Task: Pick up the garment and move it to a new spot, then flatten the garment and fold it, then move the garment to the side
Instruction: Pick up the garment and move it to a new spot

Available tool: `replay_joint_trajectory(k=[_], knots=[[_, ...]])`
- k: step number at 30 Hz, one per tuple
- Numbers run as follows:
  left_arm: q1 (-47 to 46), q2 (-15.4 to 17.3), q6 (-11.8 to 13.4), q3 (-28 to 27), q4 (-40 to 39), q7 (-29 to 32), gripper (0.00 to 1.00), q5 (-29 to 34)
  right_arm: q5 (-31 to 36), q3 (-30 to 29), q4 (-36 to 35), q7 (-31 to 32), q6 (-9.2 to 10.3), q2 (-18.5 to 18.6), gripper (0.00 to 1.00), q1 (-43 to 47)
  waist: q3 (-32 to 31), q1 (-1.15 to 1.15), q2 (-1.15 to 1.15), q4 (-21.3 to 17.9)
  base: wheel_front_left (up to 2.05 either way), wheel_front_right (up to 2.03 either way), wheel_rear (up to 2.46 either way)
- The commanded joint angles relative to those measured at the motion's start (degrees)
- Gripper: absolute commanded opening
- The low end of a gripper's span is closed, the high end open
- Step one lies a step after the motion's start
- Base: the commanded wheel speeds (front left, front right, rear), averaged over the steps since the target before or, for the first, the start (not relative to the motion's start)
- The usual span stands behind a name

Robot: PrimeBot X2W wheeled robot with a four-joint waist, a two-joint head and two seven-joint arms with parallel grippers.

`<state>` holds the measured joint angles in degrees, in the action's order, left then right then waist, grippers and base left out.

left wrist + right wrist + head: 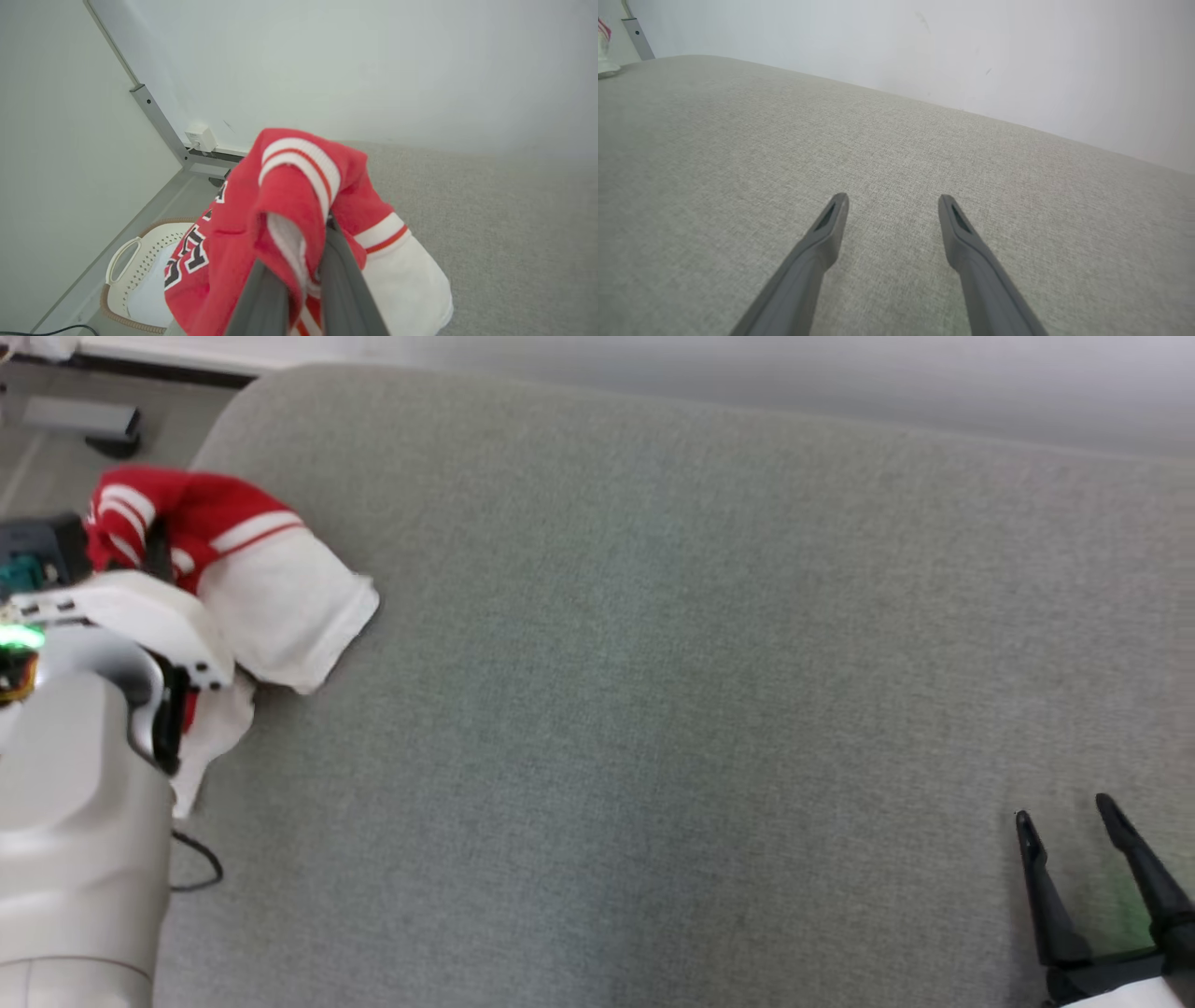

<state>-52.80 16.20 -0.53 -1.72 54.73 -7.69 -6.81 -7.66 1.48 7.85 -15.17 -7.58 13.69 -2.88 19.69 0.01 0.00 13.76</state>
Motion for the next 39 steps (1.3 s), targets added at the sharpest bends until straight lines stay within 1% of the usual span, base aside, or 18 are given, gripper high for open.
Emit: replay_joint_trajectory(k=[1,5,7,11,14,18,23,28,31,33,34,36,39], knots=[[-1.7,0.9,-0.6,0.4,-1.2,-0.2,0.0,0.5,-0.8,0.1,0.4,0.1,0.18,-0.4,1.0,0.7,-3.1,-0.01,0.0,-2.0,0.0,0.0,0.0],[-4.1,1.0,-2.4,2.2,-5.2,1.1,0.0,1.3,-0.9,0.9,1.2,0.1,0.18,-2.4,1.0,1.3,-6.5,-0.01,0.0,-4.4,0.0,0.0,0.0],[-5.2,0.6,-3.2,2.8,-7.8,2.2,0.0,0.7,-1.1,1.0,1.6,0.1,0.18,-3.3,1.0,1.6,-8.1,-0.01,0.0,-5.8,0.0,0.0,0.0],[-6.3,-0.7,-4.8,4.9,-14.6,5.3,0.0,-0.2,-1.3,1.0,2.3,0.1,0.18,-4.9,1.0,2.6,-10.7,-0.01,0.0,-8.7,0.0,0.0,0.0],[-5.8,-2.4,-5.6,6.5,-20.5,7.9,0.0,-1.3,-1.4,0.9,2.5,0.1,0.18,-5.9,1.0,3.1,-12.1,-0.01,0.0,-11.1,0.0,0.0,0.0],[-2.4,-5.1,-6.3,9.3,-28.3,11.8,0.0,-3.8,-1.4,0.9,2.8,0.1,0.18,-6.9,1.0,3.3,-13.2,-0.01,0.0,-14.6,0.0,0.0,0.0],[3.3,-7.7,-6.8,13.9,-37.8,16.1,0.0,-7.3,-1.6,0.6,3.1,0.1,0.18,-7.6,1.0,3.8,-13.9,-0.01,0.0,-18.7,0.0,0.0,0.0],[10.5,-10.3,-6.9,19.1,-45.0,19.6,0.0,-10.9,-1.8,-0.2,3.2,0.1,0.17,-8.1,1.0,4.3,-13.7,-0.01,0.0,-21.7,0.0,0.0,0.0],[15.4,-11.5,-6.8,22.0,-47.1,19.9,0.0,-12.4,-1.8,-0.2,3.2,0.1,0.18,-8.5,1.0,4.4,-13.2,-0.01,0.0,-23.1,0.0,0.0,0.0],[18.3,-12.2,-6.6,23.5,-47.1,19.1,0.0,-14.4,-1.8,0.0,3.2,0.1,0.18,-8.7,1.0,4.5,-12.8,-0.01,0.0,-23.9,0.0,0.0,0.0],[19.9,-12.4,-6.2,24.0,-46.2,18.9,0.0,-15.2,-1.9,0.0,3.2,0.1,0.18,-8.8,1.0,4.3,-12.5,-0.01,0.0,-24.3,0.0,0.0,0.0],[21.4,-12.6,-5.4,25.3,-44.0,17.1,0.0,-14.5,-2.0,0.2,3.3,0.1,0.18,-9.0,1.0,3.8,-12.0,-0.01,0.0,-24.9,0.0,0.0,0.0],[23.3,-12.8,-4.1,26.6,-38.0,12.2,0.0,-12.5,-1.9,0.6,3.6,0.1,0.18,-9.1,1.0,3.3,-11.7,-0.01,0.0,-25.5,0.0,0.0,0.0]])
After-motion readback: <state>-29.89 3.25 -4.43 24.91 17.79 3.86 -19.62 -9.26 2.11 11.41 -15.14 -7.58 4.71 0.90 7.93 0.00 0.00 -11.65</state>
